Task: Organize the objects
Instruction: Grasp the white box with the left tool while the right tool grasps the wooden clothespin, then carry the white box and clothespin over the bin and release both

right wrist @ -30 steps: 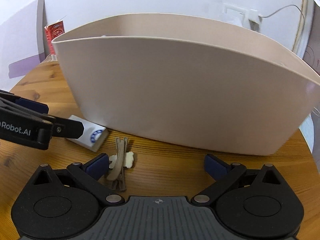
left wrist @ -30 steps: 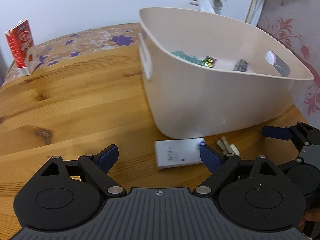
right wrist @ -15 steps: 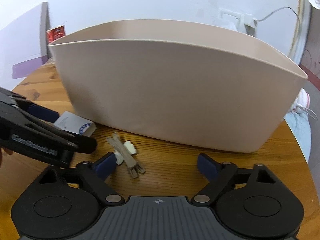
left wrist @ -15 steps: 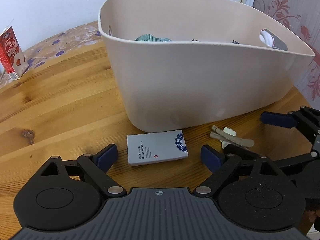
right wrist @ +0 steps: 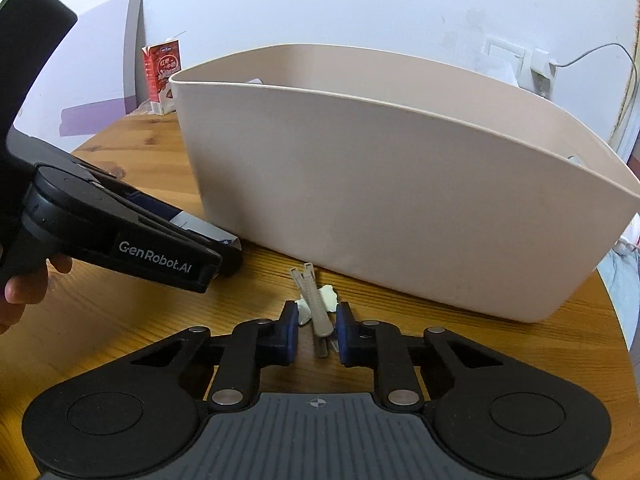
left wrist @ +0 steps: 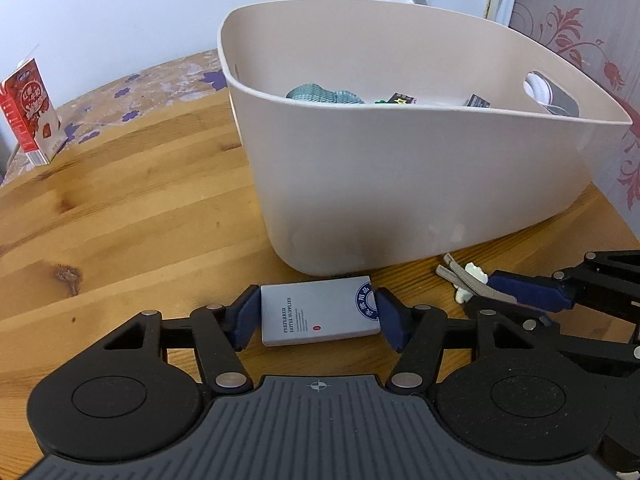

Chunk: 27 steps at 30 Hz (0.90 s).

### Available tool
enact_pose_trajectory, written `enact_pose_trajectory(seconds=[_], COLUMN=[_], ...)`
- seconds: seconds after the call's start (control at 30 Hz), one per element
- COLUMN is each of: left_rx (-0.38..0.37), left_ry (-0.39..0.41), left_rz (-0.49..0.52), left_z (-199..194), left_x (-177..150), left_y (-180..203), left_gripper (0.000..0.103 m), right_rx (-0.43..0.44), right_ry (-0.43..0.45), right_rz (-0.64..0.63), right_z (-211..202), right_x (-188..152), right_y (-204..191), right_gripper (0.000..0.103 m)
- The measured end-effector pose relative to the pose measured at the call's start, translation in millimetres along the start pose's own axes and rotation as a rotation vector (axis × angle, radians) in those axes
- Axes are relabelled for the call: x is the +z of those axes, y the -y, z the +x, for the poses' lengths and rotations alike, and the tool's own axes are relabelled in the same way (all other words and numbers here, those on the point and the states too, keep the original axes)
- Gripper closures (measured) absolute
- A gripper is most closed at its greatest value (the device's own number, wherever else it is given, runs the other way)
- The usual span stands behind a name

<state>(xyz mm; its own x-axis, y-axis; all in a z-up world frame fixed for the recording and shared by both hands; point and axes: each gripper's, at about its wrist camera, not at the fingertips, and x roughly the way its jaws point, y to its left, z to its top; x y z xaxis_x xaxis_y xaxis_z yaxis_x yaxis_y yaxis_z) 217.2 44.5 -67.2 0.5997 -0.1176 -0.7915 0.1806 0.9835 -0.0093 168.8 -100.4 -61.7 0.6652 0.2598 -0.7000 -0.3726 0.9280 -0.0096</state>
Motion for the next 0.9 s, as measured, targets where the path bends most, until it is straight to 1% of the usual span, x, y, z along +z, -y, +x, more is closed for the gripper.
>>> enact_pose_trajectory(seconds=[0.07,0.27,0.5,0.73,0.9], left_rx=[-0.004,0.000,-0.001,-0.008,-0.018], left_ry=[-0.002,0.005,0.045,0.101,0.152], left_rz=[-0.007,-0.007,0.005,0.025,0.047], left_z=[-1.6,-13.7,-39.9,-71.1,-98.4], left_x=[-1.1,-8.9,-12.4,-11.2,-4.2], left_y=[-0.4,3.7,9.0,18.7,23.5], left_gripper=[0.041,0.041,0.041,0.041,0.041], right_rx=[0.006,0.014,0.023,0.014,0.005], right_ry=[0.000,-0.002,0.023,0.094,0.151], right_rz=[0.006,0.026,0.047,0.061,0.069], right_z=[-3.3,-10.5,-28.5,-66.8,-94.3], right_x=[-0.7,-9.0,-17.0,-20.6,-17.2], right_y=[1.7,5.8,14.4,26.5,36.9], right_gripper=[0.093,0.093,0.093,0.093,0.093])
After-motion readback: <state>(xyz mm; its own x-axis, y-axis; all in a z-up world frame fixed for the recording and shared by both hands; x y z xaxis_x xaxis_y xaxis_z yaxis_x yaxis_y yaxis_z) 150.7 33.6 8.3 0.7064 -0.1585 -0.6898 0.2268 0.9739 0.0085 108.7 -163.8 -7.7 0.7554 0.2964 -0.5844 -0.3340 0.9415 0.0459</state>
